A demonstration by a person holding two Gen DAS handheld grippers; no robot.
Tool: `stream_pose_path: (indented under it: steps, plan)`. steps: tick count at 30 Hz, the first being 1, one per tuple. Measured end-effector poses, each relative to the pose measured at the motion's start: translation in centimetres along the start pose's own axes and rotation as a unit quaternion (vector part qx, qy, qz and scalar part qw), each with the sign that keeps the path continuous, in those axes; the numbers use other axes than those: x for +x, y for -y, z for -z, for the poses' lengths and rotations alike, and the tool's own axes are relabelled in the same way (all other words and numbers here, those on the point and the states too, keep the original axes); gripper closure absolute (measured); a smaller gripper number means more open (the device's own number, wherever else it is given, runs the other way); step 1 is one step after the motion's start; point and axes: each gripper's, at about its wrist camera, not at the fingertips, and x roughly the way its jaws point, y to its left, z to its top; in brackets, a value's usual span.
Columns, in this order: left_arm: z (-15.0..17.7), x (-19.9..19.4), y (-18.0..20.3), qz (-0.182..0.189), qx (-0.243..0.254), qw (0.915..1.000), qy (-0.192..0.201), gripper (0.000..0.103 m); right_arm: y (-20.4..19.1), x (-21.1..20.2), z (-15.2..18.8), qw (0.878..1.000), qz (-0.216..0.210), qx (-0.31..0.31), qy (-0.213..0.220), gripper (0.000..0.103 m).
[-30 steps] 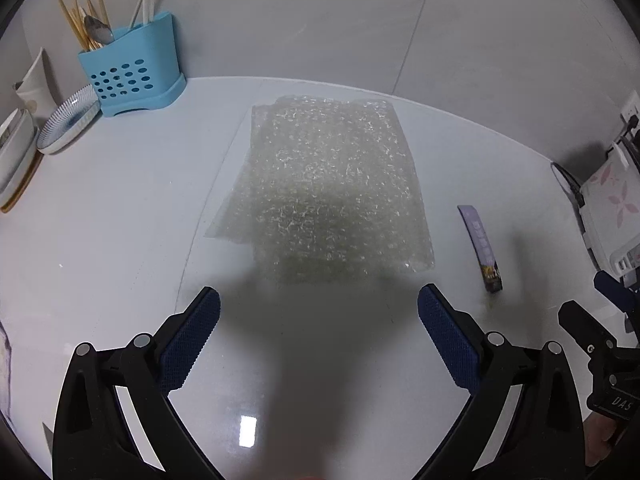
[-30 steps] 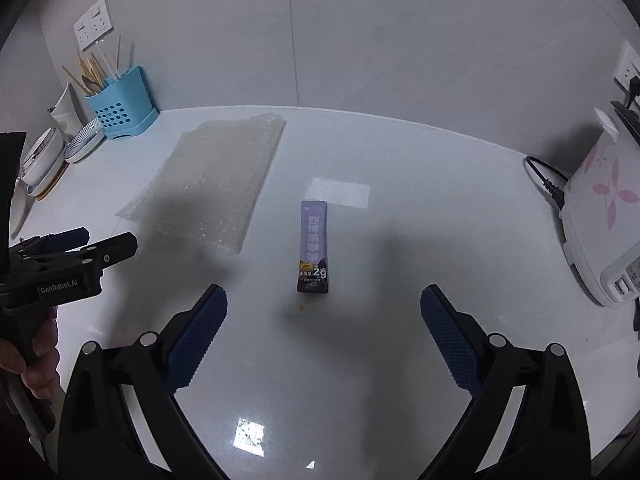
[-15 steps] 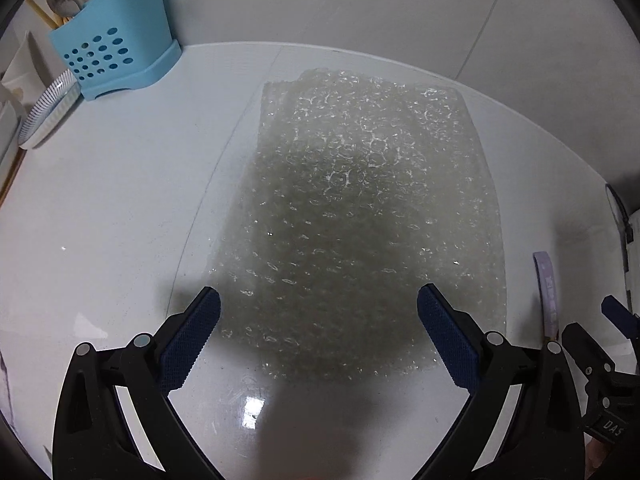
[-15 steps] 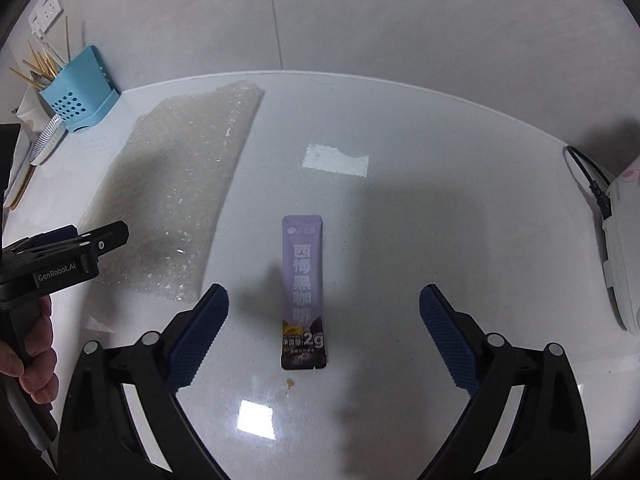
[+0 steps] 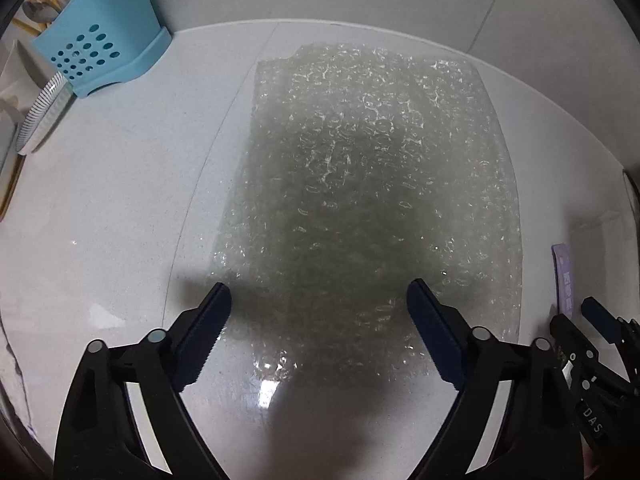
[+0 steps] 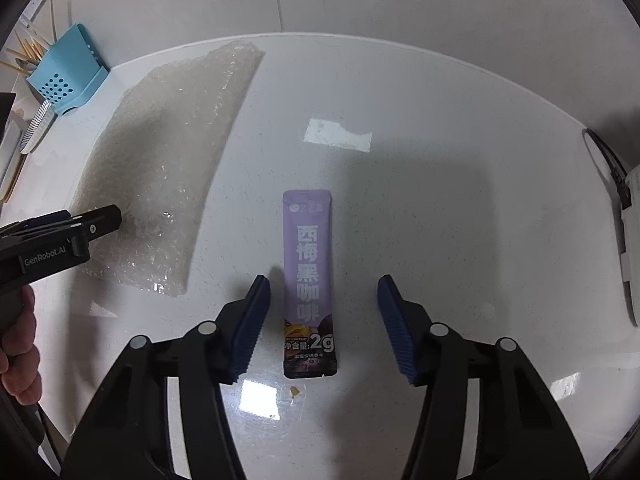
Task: Collect trash
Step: 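Grasp the bubble wrap with the left tool while the right tool grasps the purple coffee stick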
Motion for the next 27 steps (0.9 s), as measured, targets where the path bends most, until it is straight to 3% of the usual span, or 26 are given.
stream_pose_path:
  steps: [4, 7, 8, 10, 14, 27]
  plan:
    - [-0.2, -0.4, 0.7, 0.003, -0.002, 0.9995, -0.033, 0.044, -0.5, 0.0, 0.1, 1.000, 0.007, -0.013, -0.006, 0.059]
    - [-0.2, -0.8, 1.5, 0.007, 0.006, 0.9992, -0.038, 0.066, -0.7, -0.2, 0.0, 1.000, 0.004, -0.014, -0.008, 0.081]
    - [-0.1, -0.9, 1.7, 0.010, 0.008, 0.9992, -0.038, 0.078, -0.7, -0.2, 0.0, 1.000, 0.003, -0.011, -0.010, 0.082]
    - [0.0, -1.1, 2.0, 0.014, 0.011, 0.9991, -0.037, 0.088, -0.6, -0.2, 0.0, 1.000, -0.002, -0.003, -0.014, 0.085]
    - [0.5, -1.8, 2.8, -0.014, 0.023, 0.9995, -0.016, 0.093, -0.4, -0.4, 0.1, 1.000, -0.008, -0.001, -0.014, 0.088]
    - [3.9, -6.2, 1.5, 0.009, 0.004, 0.9992, 0.040, 0.093, 1.6, -4.0, 0.6, 0.999, -0.025, 0.037, 0.027, 0.089]
